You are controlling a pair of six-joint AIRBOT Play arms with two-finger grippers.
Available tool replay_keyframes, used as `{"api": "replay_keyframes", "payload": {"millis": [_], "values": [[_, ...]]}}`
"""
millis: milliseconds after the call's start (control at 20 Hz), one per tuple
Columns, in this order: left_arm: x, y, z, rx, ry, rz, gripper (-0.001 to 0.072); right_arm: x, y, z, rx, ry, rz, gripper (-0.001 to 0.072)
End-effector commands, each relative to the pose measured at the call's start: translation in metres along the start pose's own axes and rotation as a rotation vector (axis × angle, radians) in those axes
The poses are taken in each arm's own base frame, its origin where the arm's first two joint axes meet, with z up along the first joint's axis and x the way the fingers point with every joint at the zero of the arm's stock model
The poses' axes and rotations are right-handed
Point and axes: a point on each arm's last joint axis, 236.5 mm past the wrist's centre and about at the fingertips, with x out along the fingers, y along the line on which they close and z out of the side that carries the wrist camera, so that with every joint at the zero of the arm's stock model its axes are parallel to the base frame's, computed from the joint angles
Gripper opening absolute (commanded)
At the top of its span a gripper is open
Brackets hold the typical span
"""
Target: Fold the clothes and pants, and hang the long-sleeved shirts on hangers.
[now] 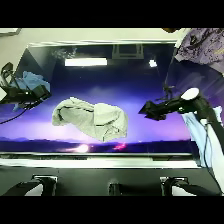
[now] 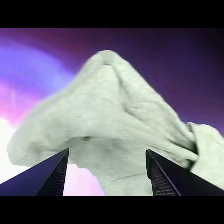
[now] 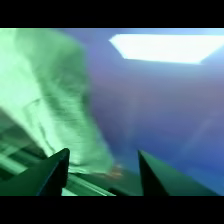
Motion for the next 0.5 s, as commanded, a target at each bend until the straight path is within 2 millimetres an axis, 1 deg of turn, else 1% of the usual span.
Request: {"api": "replay_keyframes", "payload": {"millis": [0,150,200,250,300,350,450], "values": [[-0.005,0.024,0.004,-0.012,0.004,0.048,0.0551,0.054,0.017,-0.014,0.004,0.064,0.112,0.0539],[-0.005,0.024,0.004,-0.012,0.004,0.048,0.0552,0.088,0.030,-0.018,0.018,0.084,0.140,0.0538],[-0.005,0.025,0.001,-0.023,0.015,0.051,0.0553,0.097,0.031,-0.022,0.023,0.096,0.141,0.0536],[-0.004,0.027,-0.004,-0.047,0.038,0.061,0.0554,0.105,0.032,-0.025,0.025,0.109,0.140,0.0518],[-0.003,0.030,-0.009,-0.059,0.057,0.071,0.0567,0.110,0.032,-0.029,0.020,0.123,0.136,0.0453],[0.000,0.036,-0.015,-0.070,0.088,0.085,0.0688,0.114,0.033,-0.032,0.013,0.130,0.133,0.0365],[0.008,0.056,-0.026,-0.077,0.144,0.121,0.0697,0.112,0.032,-0.030,0.008,0.123,0.131,0.0031]]}}
